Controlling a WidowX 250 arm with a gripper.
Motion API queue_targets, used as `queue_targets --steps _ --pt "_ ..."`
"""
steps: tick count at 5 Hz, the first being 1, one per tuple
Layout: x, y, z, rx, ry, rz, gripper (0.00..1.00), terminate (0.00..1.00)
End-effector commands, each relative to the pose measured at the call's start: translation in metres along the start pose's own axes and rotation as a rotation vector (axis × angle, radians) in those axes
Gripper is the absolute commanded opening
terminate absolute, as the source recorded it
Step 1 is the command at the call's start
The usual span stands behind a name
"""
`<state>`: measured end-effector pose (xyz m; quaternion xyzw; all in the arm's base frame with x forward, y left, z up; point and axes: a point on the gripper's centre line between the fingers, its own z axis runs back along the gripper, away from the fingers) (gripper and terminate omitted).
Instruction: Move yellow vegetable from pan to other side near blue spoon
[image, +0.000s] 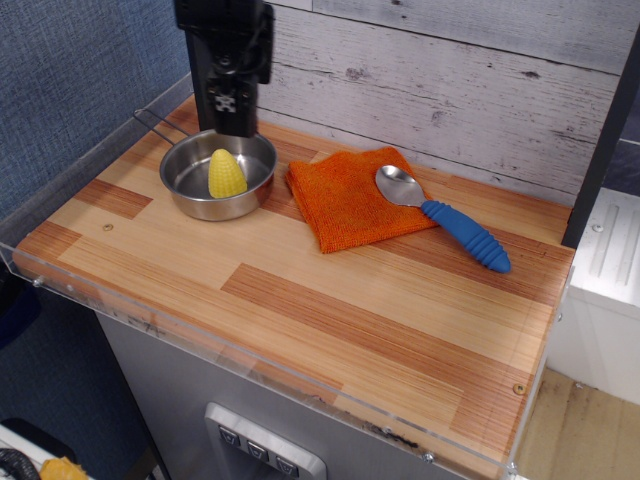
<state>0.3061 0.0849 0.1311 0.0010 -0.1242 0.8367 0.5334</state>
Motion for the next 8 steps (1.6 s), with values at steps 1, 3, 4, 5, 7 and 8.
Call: queue_targets --steps 1,3,4,5,7,8 --pt "0.022 -0.013 -0.008 -0.015 -0.029 0.075 1.0 0.0" --pt "0.035 -0.022 -0.038 0.039 -0.066 0.121 1.0 0.0" --pt "0.041 -0.025 -0.051 0.044 -0.05 0.155 1.0 0.0" --pt "0.04 -0.027 -0.067 0.069 -0.05 0.177 1.0 0.0" --pt "0.035 -0.031 -0.09 0.075 0.005 0.231 1.0 0.0" --pt "0.029 -0.03 -0.101 0.1 -0.001 0.223 1.0 0.0"
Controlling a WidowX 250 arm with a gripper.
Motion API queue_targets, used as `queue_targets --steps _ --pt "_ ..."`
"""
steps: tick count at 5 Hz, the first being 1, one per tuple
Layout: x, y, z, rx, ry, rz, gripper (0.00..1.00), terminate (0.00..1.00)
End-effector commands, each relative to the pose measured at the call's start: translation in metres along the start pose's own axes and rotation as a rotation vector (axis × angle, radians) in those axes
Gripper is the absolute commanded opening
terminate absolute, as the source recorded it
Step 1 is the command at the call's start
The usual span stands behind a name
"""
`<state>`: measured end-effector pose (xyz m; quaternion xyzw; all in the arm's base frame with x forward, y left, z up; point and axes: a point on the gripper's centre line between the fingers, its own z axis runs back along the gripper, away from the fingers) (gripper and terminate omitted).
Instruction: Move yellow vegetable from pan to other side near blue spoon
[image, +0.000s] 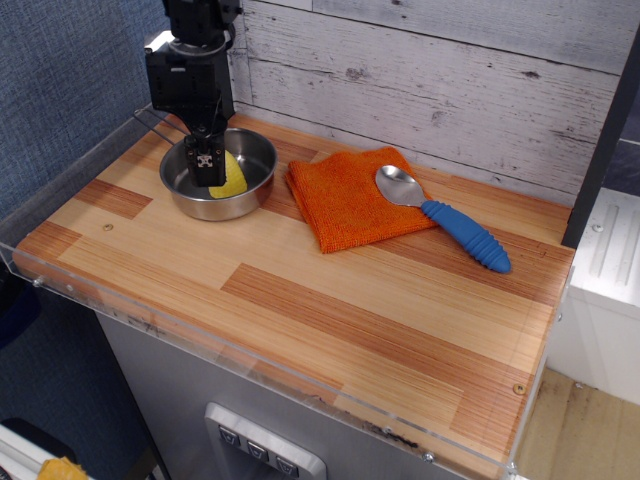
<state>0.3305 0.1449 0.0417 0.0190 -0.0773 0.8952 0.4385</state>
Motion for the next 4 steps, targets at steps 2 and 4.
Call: queue_targets --steps 2,4 --pt "-0.0104 0.0019 -0.0106 0.009 0.0 0.007 1.0 0.0" --pt "-0.013 0.0072 -0.006 -0.005 -0.006 0.009 0.0 0.0"
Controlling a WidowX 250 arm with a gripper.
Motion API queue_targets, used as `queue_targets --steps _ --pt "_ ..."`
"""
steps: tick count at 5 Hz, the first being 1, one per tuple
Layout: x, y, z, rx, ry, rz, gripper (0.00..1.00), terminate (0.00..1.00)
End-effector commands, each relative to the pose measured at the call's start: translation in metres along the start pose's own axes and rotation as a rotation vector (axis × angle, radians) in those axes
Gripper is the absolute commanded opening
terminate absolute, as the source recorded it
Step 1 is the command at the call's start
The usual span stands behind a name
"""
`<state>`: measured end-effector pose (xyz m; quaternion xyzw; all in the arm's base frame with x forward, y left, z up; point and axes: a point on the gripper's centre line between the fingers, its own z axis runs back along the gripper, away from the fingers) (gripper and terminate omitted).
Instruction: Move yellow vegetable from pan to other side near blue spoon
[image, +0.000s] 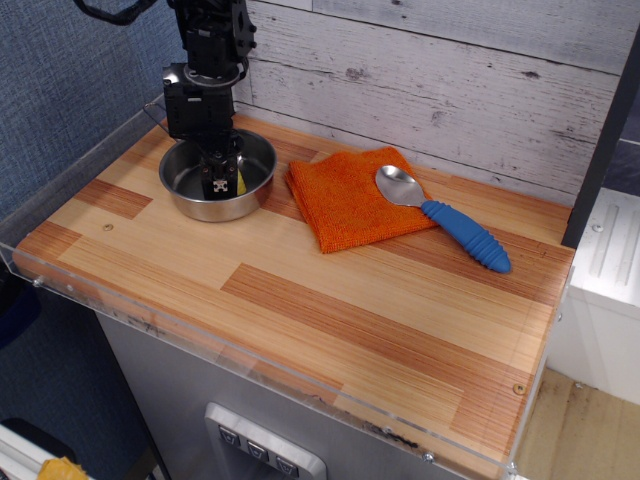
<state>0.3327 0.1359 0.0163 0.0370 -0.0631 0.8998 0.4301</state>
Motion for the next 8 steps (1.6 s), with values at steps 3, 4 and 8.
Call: queue_targets --steps 3,4,8 --pt "0.005 -0.007 0.078 -0.159 0.04 0.019 0.0 0.0" --pt "0.01 -0.002 0.097 -0.183 0.048 0.025 0.0 0.0" --pt "-0.035 0.05 0.166 -0.286 0.147 -0.168 0.0 0.0"
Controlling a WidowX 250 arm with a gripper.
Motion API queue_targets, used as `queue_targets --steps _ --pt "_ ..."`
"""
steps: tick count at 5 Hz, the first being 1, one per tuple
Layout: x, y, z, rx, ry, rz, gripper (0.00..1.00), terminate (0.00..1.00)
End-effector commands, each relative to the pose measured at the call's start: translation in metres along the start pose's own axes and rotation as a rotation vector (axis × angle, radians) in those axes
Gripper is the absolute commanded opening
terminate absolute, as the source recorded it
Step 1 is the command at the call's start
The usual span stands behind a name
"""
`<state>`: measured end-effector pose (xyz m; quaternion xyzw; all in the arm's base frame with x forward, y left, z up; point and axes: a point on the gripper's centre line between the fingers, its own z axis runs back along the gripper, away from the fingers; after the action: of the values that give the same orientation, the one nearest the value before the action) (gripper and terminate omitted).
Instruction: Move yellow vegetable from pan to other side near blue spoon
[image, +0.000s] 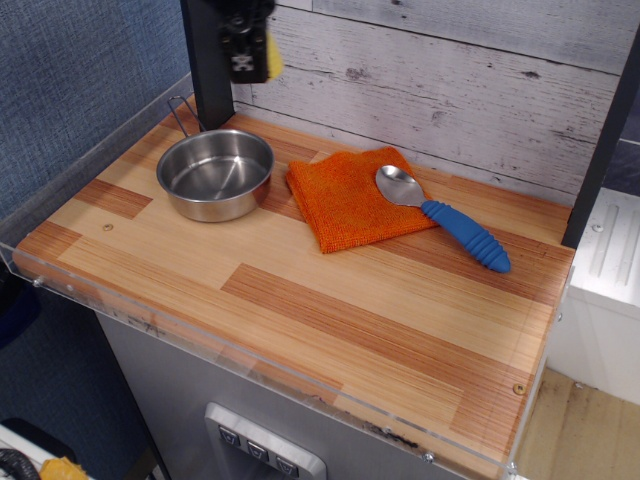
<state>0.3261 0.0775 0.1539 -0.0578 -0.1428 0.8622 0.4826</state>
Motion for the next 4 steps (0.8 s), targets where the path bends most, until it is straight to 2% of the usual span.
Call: queue_targets --steps 1,2,4 --pt "-0.036 0.024 0.023 -0.048 0.042 -0.122 0.0 0.0" --pt "-0.071 0.039 0.01 -0.026 0.059 -0.192 0.0 0.0" --pt "-0.118 0.062 -0.018 0.029 0.071 -0.303 0.0 0.0"
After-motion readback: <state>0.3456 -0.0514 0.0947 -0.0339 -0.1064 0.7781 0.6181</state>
